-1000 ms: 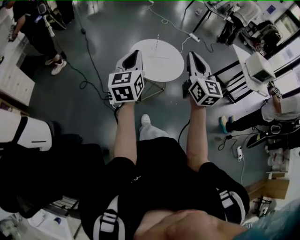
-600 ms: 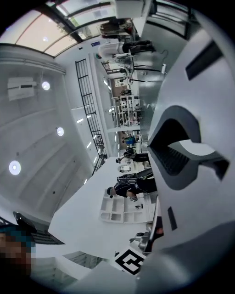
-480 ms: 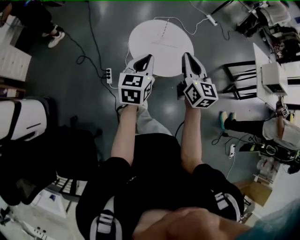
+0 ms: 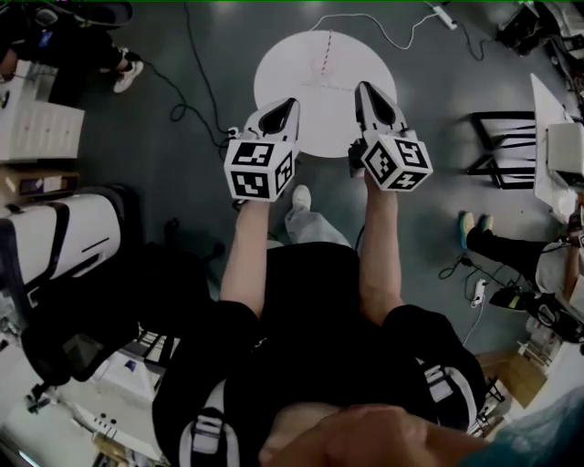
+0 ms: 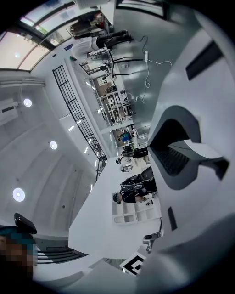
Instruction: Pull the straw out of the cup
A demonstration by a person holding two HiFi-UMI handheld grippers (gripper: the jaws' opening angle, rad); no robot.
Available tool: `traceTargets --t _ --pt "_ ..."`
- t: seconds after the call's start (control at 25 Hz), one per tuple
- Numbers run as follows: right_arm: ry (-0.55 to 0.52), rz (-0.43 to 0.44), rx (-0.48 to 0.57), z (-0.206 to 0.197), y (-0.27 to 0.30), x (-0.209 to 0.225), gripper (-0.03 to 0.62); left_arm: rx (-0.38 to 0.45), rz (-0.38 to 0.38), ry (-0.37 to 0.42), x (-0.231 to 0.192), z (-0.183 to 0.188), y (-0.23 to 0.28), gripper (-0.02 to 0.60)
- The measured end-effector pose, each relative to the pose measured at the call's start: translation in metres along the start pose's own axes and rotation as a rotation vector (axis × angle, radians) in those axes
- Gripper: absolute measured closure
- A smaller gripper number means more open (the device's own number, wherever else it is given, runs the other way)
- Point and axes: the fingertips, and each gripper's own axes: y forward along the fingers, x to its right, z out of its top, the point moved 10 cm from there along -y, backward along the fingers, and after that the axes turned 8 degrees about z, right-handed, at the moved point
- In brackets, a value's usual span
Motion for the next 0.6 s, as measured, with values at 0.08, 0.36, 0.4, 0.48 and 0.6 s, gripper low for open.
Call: traceTargets --t 0.08,0.36,0.4,0.48,0.6 --pt "0.018 0.009 0.005 0.000 0.008 0.013 0.577 0.010 0.000 -0.007 0.002 0.005 0.011 0.575" --pt "0.065 0.008 0.031 -0.003 0.021 0.035 0.577 0.032 0.055 0.042 -0.003 0.007 0.016 0.575" --pt "0.064 0.010 0.031 -0.002 0.024 0.036 0.577 0.027 0.058 0.043 -0.005 0.008 0.019 0.575" --pt "0.059 0.014 0.030 0.000 0.030 0.037 0.577 0.027 0.057 0.040 -0.009 0.009 0.023 0.575" --pt "0.037 0.018 0.013 0.000 0.037 0.031 0.577 0.037 0.039 0.015 -0.017 0.012 0.030 0.575"
